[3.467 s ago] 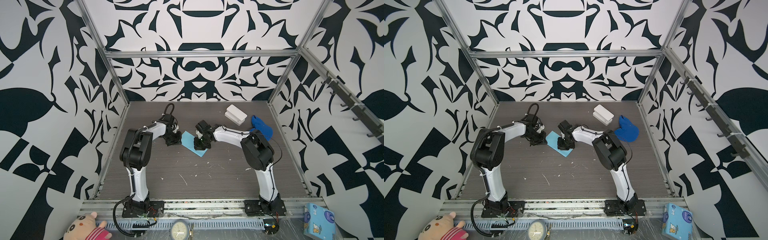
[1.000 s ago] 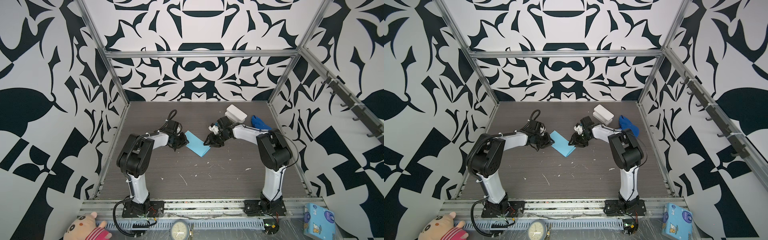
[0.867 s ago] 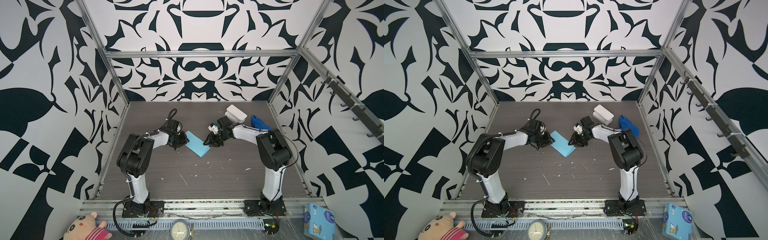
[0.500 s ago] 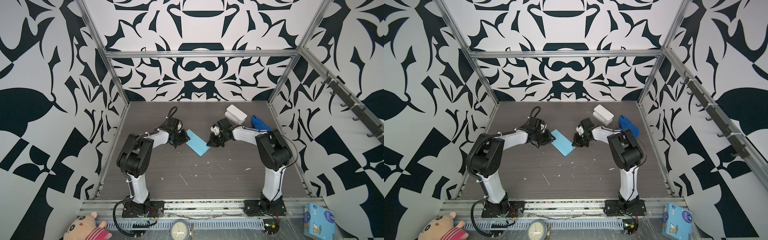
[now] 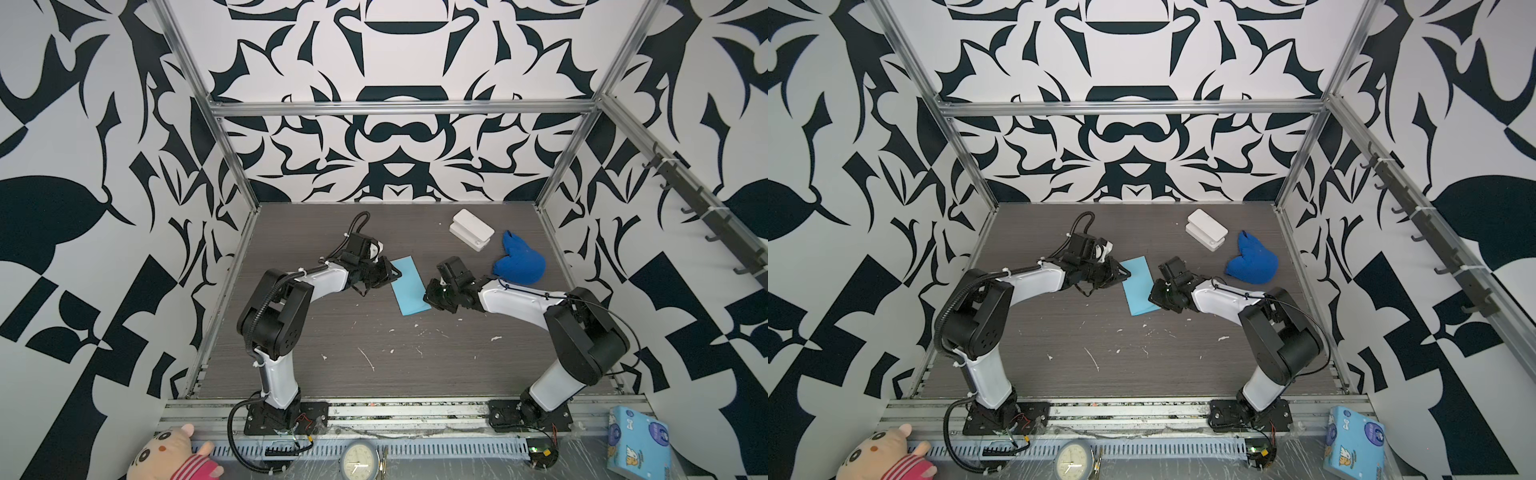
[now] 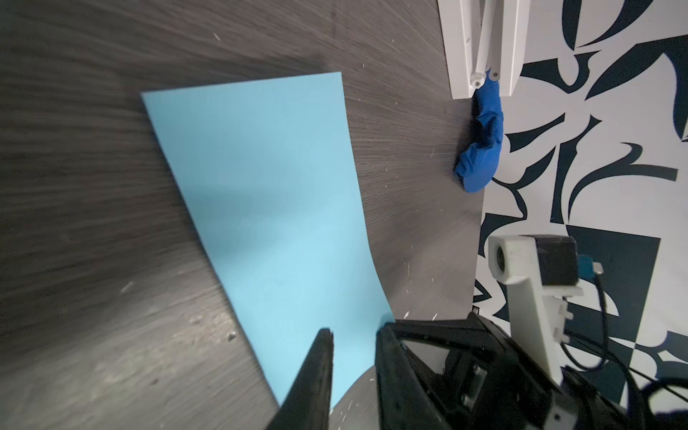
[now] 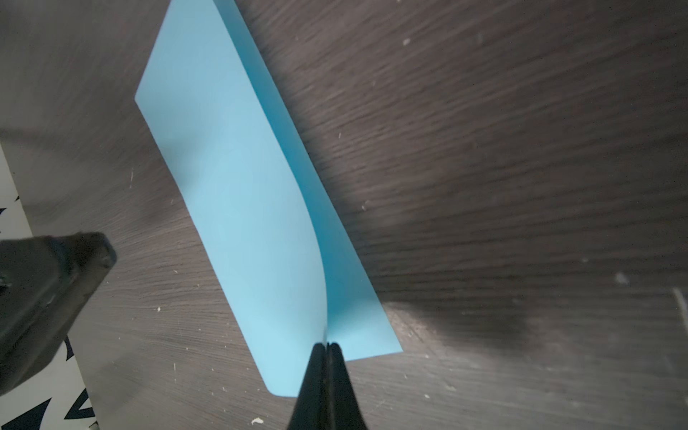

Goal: Fold a paper plane with a square sheet of paper (pick it up from the middle)
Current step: 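Pinch the paper's edge with the right gripper while the left gripper holds the opposite end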

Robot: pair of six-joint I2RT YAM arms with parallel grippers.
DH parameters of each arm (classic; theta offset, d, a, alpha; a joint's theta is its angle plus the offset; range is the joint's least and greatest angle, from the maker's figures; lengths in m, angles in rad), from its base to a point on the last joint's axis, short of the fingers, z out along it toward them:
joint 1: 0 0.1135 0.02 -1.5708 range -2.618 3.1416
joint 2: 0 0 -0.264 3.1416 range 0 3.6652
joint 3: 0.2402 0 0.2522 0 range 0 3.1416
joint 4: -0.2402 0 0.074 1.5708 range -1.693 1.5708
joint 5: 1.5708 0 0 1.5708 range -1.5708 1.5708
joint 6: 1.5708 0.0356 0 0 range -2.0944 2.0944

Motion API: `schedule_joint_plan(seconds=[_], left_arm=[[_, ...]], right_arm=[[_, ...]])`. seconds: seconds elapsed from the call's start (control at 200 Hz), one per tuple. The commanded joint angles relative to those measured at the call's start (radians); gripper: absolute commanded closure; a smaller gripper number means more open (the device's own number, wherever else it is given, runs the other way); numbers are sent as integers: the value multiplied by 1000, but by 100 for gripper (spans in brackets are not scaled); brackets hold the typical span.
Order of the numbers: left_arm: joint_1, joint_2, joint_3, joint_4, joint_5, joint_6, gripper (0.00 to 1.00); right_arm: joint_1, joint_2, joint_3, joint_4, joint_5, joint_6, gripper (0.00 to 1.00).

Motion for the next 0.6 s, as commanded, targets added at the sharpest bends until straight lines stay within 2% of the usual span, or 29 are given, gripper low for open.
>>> schedule_joint_plan(seconds=[0.0, 0.16, 0.4, 0.595], left_arm=[[2, 74, 47, -47, -8, 2, 81], [0, 117, 70, -115, -45, 42, 84], [-1, 162, 89, -146, -50, 57, 85], [-1, 140, 87, -172, -67, 67, 87]], right_arm=[[-3, -13, -1, 28, 63, 57, 100], [-3, -6, 26, -2, 61, 53, 100], [0, 40, 81, -8, -2, 19, 100], [2, 59, 131, -59, 1, -4, 100]])
